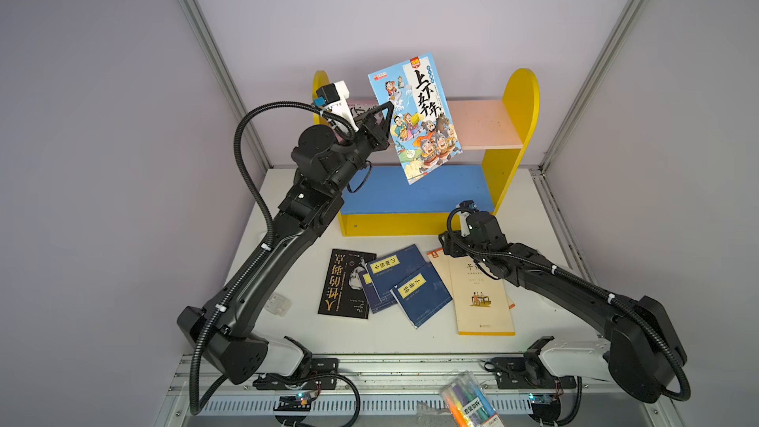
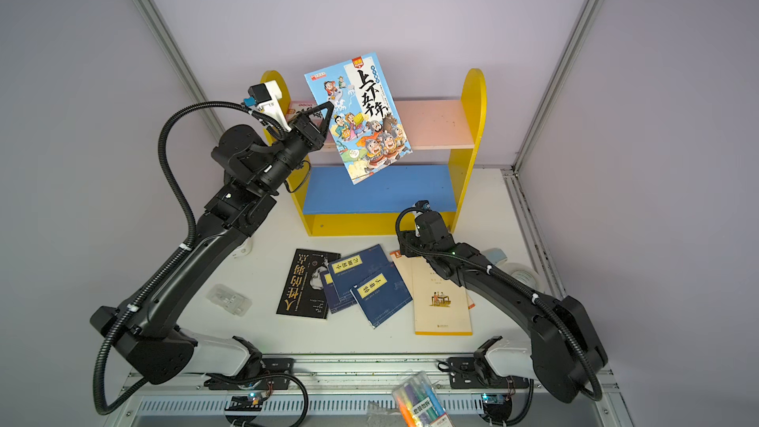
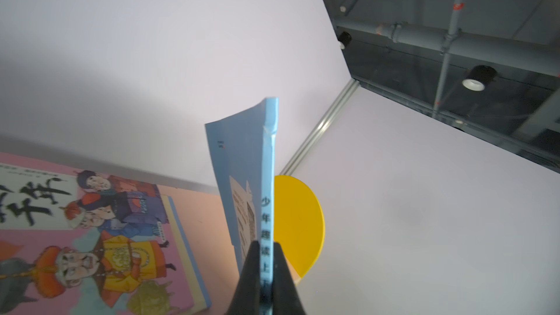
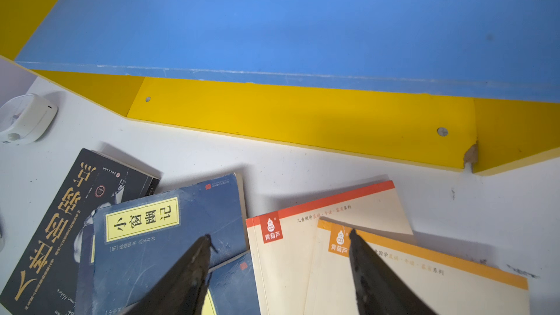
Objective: Stacking books/files
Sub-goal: Place the book at the bookshelf.
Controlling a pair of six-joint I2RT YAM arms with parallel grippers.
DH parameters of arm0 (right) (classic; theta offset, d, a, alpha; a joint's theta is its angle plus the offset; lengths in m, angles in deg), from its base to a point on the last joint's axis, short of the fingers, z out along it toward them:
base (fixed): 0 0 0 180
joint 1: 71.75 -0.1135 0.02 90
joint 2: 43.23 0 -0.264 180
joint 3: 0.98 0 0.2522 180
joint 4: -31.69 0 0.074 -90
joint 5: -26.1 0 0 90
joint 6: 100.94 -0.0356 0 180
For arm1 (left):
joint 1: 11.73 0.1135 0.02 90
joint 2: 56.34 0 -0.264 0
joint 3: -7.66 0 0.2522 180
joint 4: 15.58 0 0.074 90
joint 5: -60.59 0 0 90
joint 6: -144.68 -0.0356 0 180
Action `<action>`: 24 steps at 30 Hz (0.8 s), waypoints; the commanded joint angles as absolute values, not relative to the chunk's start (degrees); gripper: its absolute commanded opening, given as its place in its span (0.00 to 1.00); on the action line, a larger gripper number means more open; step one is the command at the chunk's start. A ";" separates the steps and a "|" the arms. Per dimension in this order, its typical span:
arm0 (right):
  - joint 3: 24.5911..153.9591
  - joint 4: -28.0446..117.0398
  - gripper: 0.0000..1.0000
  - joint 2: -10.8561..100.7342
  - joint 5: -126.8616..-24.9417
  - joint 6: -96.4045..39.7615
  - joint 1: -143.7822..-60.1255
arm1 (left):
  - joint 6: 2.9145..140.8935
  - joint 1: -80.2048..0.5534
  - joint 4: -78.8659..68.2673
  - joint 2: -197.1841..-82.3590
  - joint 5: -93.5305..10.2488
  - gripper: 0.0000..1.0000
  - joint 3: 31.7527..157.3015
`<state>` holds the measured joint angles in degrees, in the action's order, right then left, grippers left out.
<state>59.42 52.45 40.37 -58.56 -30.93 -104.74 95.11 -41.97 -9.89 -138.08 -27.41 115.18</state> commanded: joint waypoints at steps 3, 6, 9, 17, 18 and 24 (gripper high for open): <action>59.63 49.00 0.74 38.34 -61.71 -28.25 -104.88 | 93.83 -43.38 -12.89 -139.41 -9.42 0.00 114.29; 60.38 48.96 0.75 36.24 -63.61 -26.59 -104.81 | 93.76 -44.11 -13.04 -138.81 -4.83 0.00 111.56; 62.63 49.98 0.76 34.79 -67.28 -24.11 -104.94 | 94.63 -44.16 -12.71 -137.70 -0.68 0.00 108.68; 75.22 58.08 0.81 33.18 -65.41 -17.68 -109.28 | 95.63 -44.20 -13.25 -136.10 1.35 0.00 105.36; 76.23 58.07 0.82 32.70 -64.61 -16.57 -110.07 | 95.63 -44.24 -13.16 -135.98 1.34 0.00 105.28; 79.63 53.14 0.97 30.02 -61.24 -8.34 -113.31 | 95.78 -44.18 -12.54 -135.53 2.23 0.00 105.03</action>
<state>78.43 56.63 30.36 -63.61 -14.16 -112.66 95.87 -44.26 -10.57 -135.87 0.57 105.10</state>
